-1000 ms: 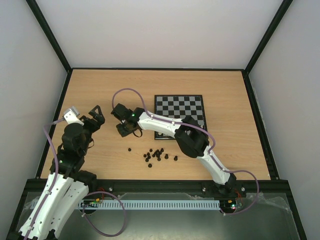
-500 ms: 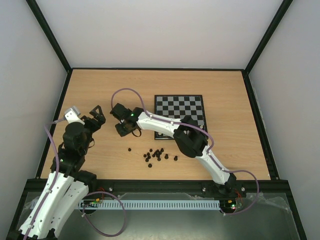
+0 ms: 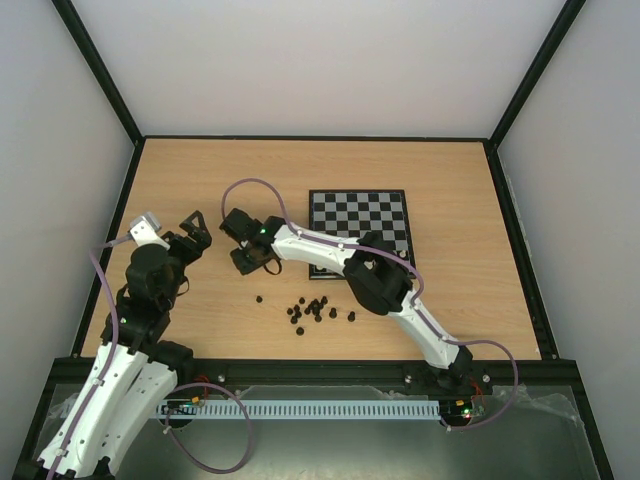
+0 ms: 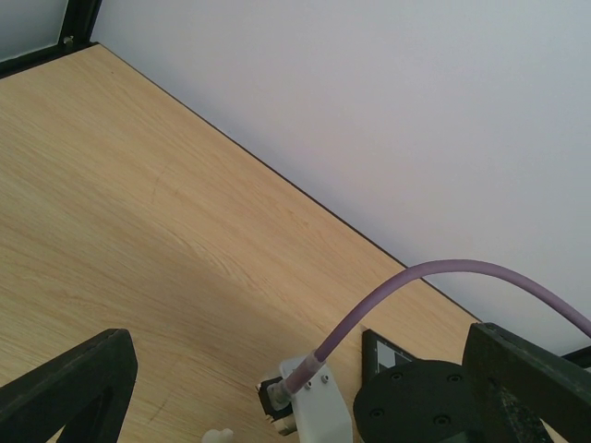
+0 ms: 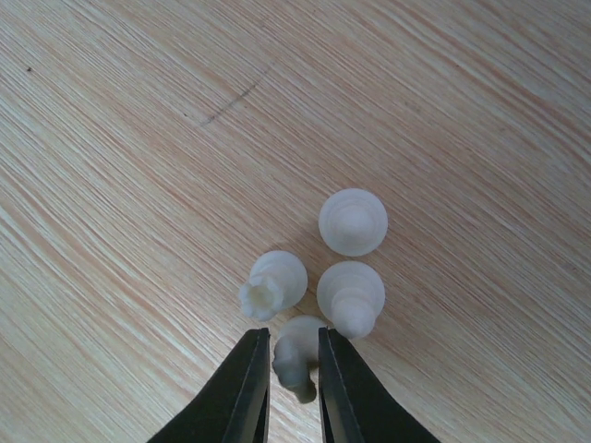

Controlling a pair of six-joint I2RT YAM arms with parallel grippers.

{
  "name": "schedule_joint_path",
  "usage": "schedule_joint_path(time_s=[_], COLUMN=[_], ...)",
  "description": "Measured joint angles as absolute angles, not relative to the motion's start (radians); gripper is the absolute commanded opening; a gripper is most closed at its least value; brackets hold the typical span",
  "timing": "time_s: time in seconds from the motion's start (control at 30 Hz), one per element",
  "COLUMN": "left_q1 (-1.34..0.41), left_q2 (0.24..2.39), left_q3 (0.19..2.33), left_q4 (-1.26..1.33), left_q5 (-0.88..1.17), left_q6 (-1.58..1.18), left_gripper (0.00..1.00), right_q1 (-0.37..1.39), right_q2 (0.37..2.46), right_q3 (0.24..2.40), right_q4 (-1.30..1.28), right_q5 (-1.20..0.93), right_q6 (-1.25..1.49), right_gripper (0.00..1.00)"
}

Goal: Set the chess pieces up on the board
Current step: Pick up the chess piece at the center of the board, then place the chess piece on the chessboard.

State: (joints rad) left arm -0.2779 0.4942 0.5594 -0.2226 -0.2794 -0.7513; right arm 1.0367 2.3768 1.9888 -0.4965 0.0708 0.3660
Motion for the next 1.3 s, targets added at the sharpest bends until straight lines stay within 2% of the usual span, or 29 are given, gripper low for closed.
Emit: schedule_joint_path(time_s=[0.37,0.63,1.1,1.3], left_q1=[-0.278,-0.278,-0.278,-0.276], left_q2=[0.496,0.496,0.514,0.548], left_q3=[0.559,0.559,0.559,0.559], left_q4=[-0.223,-0.222,-0.215,-0.208], left_q5=[-0.278,-0.278,-0.263,-0.254], left_q6=[-0.751,-0.751,-0.751,-0.748], left_gripper=[0.99,0.99,1.0,1.0], right_q1=[1.037,1.045,1.045,0.984], right_q2=[2.383,2.342,1.859,1.636], right_q3=[1.989,1.929,1.474,1.258], right_q4=[-0.496,-0.487,-0.433,-0.421], right_q5=[0.075,0.086,0.224,0.298], right_q6=[0.366,0.367,0.397,0.424], right_gripper=[0.08,0.07,0.07,0.07])
